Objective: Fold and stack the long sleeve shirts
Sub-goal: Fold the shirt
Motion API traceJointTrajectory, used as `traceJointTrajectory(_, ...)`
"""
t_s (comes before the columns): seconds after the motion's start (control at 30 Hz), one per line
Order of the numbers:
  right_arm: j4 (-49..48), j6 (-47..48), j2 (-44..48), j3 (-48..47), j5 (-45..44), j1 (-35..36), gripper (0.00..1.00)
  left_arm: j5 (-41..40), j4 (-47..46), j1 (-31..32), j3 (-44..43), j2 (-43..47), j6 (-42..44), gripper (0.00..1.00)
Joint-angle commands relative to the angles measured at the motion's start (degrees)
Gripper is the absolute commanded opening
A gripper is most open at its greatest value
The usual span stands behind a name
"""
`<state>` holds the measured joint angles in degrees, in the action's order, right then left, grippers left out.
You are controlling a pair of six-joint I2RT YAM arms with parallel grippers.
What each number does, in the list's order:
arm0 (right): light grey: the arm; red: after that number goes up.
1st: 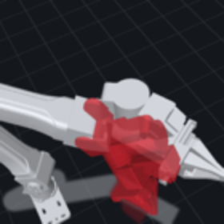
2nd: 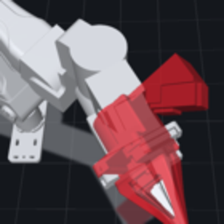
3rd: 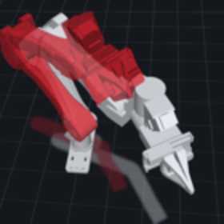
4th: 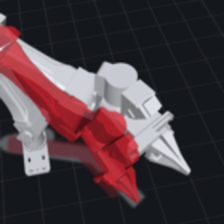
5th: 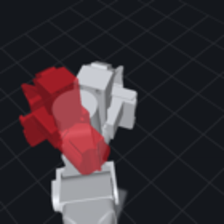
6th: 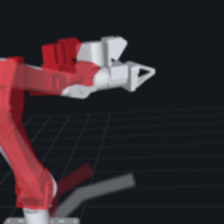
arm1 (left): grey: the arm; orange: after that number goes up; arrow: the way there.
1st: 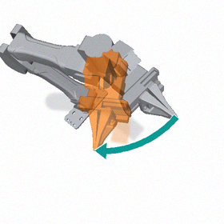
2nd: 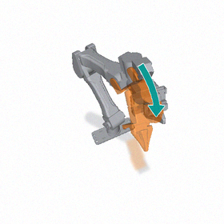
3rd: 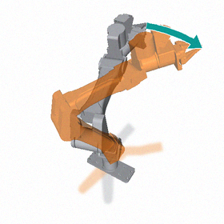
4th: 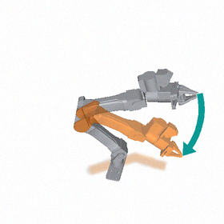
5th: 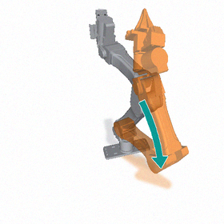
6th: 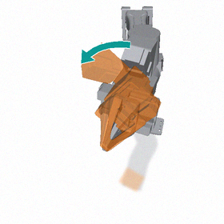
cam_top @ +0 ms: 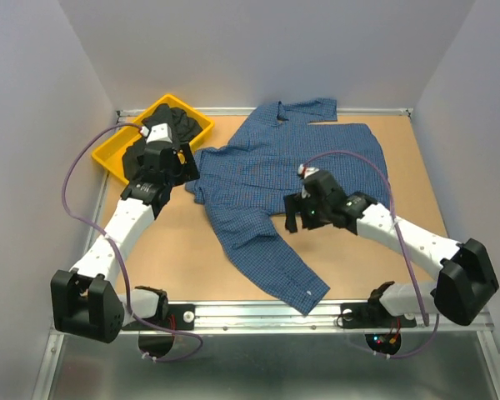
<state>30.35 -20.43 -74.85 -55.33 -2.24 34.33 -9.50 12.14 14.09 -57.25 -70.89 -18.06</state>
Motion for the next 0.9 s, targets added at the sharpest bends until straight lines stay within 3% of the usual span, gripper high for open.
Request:
traceJointTrajectory(0.0,2.35,-3.65,1.02,4.61,2.77,10.47,0.87,-7.02,-3.70,-0.38,5.04,4.00,2.95,0.99)
traceJointTrajectory(0.17,2.52,-7.35,-2.66,6.46,-0.30,24.96,0.87,-8.69,-3.79,-0.46,5.57,5.33,3.21,0.99)
traceJointTrajectory(0.27,2.52,-9.01,-5.74,7.08,-3.20,29.55,0.87,-9.05,-3.62,-0.55,5.75,5.59,3.13,0.99)
traceJointTrajectory(0.6,2.61,-10.77,-14.62,8.05,-6.81,35.63,0.86,-10.10,-1.77,-1.17,5.13,4.01,2.77,0.98)
traceJointTrajectory(0.67,2.61,-11.30,-16.19,8.05,-8.04,36.77,0.82,-10.45,-1.95,-1.25,5.31,3.92,2.68,0.98)
traceJointTrajectory(0.73,2.61,-12.44,-16.64,8.05,-9.88,37.21,0.69,-10.28,-1.77,-1.25,5.14,3.57,2.60,0.98)
traceJointTrajectory(0.77,2.78,-12.79,-16.56,8.13,-10.67,37.22,0.60,-10.10,-1.77,-1.34,5.14,3.48,2.60,0.99)
traceJointTrajectory(0.8,2.96,-13.15,-15.95,7.96,-12.25,37.22,0.46,-9.93,-1.86,-1.34,5.14,3.39,2.60,0.98)
traceJointTrajectory(0.87,4.01,-13.24,-14.72,7.43,-15.84,37.22,0.32,-9.31,-1.95,-1.43,5.05,3.31,2.51,0.98)
